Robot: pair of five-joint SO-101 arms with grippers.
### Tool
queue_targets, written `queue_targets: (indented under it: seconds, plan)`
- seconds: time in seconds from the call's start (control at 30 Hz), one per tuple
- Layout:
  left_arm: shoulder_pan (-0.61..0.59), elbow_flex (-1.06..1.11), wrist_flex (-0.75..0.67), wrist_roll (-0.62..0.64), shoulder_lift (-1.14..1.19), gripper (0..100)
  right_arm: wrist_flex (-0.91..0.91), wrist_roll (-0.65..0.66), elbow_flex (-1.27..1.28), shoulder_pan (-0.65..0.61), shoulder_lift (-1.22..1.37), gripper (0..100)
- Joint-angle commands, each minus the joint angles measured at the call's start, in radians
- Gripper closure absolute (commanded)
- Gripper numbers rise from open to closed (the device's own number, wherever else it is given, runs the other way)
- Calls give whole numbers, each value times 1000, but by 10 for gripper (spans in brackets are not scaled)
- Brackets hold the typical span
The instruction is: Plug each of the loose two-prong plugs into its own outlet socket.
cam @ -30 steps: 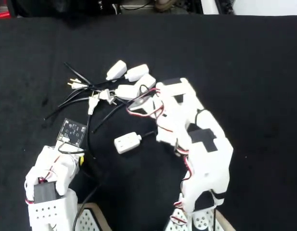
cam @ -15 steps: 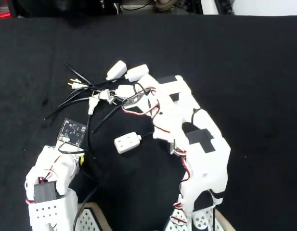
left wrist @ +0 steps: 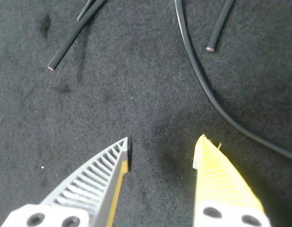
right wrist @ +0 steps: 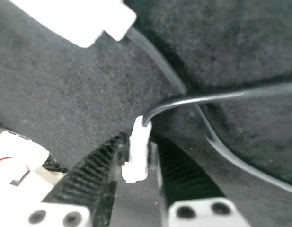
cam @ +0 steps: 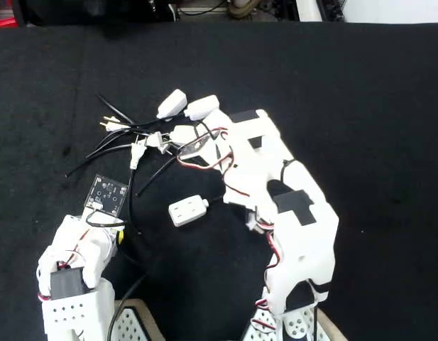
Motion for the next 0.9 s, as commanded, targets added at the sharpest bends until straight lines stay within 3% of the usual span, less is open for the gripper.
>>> queue_targets:
  seconds: [0.0,0.27,0.53,0.7,0.87]
  plan:
    - [-2,18,-15,-5,-8,776,21,8,-47,-15,-10,990]
    - [-2,18,-14,-5,-8,776,80,-37,-21,-15,-108,987]
    - [-2,18,-14,-5,-8,776,81,-114,148,-28,-631,987]
    - [15,8,-20,5,-8,777,-170,-341,306,-35,-932,987]
    - [94,-51,-57,180,-8,777,-473,-433,624,-206,-1196,987]
